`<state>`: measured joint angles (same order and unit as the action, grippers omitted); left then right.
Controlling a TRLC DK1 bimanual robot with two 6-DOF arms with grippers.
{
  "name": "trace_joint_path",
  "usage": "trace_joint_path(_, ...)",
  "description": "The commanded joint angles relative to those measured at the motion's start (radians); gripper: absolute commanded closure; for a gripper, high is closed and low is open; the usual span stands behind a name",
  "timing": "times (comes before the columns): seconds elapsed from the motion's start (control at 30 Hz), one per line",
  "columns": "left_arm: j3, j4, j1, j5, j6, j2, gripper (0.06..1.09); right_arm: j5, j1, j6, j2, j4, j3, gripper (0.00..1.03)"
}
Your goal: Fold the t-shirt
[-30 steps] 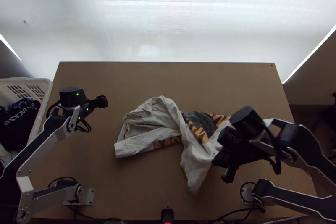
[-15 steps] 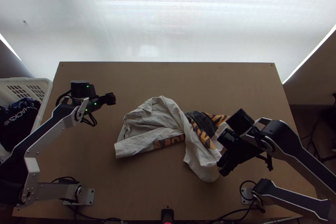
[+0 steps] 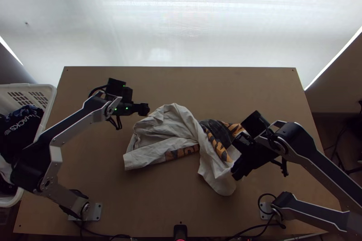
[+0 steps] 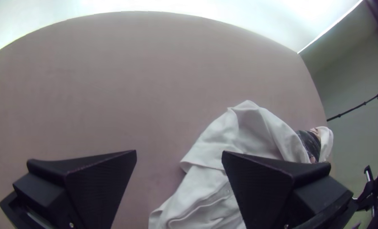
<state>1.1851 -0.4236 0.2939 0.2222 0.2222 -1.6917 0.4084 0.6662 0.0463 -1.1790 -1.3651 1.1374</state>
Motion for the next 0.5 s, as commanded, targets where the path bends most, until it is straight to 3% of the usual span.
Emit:
trace_joint_path(0.0, 0.145, -0.159, 0.044, 0.034, -0.017, -0.105, 0.11, 0.000, -0.027, -0.002, -0.011, 0.008, 0.005, 1.00)
trace_joint_path(0.33, 0.079, -0.264, -0.035, 0.000, -0.371, -0.066, 0.11, 0.000, -0.051, 0.003, -0.013, 0.020, 0.007, 1.00)
trace_joint_path(0.47, 0.065, -0.261, -0.033, -0.030, -0.423, -0.054, 0.11, 0.000, -0.053, 0.001, -0.024, 0.031, 0.016, 1.00)
